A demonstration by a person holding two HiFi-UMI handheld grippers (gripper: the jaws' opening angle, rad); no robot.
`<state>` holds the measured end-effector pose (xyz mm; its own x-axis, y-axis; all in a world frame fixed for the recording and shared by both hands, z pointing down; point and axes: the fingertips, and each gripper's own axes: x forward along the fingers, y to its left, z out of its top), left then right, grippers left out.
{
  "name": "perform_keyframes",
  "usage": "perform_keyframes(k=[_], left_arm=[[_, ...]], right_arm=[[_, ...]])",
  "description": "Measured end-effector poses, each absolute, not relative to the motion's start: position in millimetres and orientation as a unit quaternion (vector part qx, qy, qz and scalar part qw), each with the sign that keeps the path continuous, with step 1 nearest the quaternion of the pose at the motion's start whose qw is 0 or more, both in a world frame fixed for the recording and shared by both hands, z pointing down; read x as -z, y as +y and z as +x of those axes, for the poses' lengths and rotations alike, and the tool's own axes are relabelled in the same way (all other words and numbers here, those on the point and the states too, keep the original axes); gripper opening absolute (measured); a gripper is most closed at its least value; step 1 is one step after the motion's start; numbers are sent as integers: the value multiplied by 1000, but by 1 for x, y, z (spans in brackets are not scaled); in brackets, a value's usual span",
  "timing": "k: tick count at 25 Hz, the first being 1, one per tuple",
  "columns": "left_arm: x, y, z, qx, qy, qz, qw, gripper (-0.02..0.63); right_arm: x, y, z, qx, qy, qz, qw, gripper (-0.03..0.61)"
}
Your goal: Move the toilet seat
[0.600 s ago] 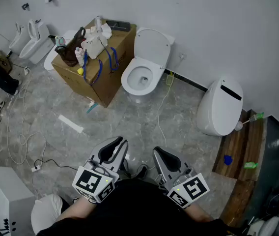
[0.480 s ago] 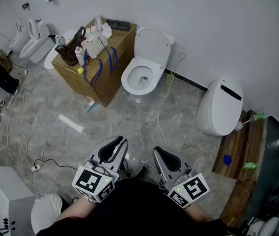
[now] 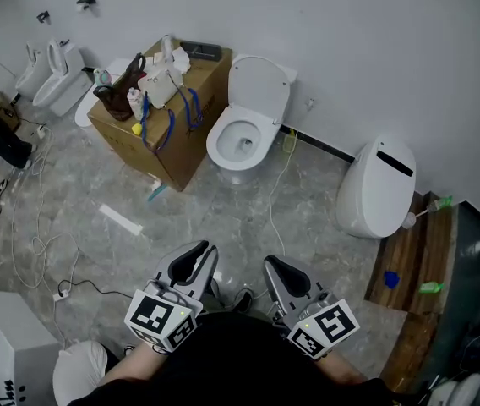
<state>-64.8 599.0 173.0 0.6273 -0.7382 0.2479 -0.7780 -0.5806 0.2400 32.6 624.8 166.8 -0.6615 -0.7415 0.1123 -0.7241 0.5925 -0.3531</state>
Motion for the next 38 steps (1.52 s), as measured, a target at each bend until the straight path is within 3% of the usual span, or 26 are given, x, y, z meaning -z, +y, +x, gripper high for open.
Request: perform_keyframes(k=[17, 38], left_arm=[[-194, 562, -82, -58, -425, 882, 193, 71], [-210, 363, -168, -49, -383, 897, 214, 71]], right_arm=[[-187, 584, 20, 210, 880, -426, -1, 38], [-189, 395, -57, 206, 850, -485, -24, 38]])
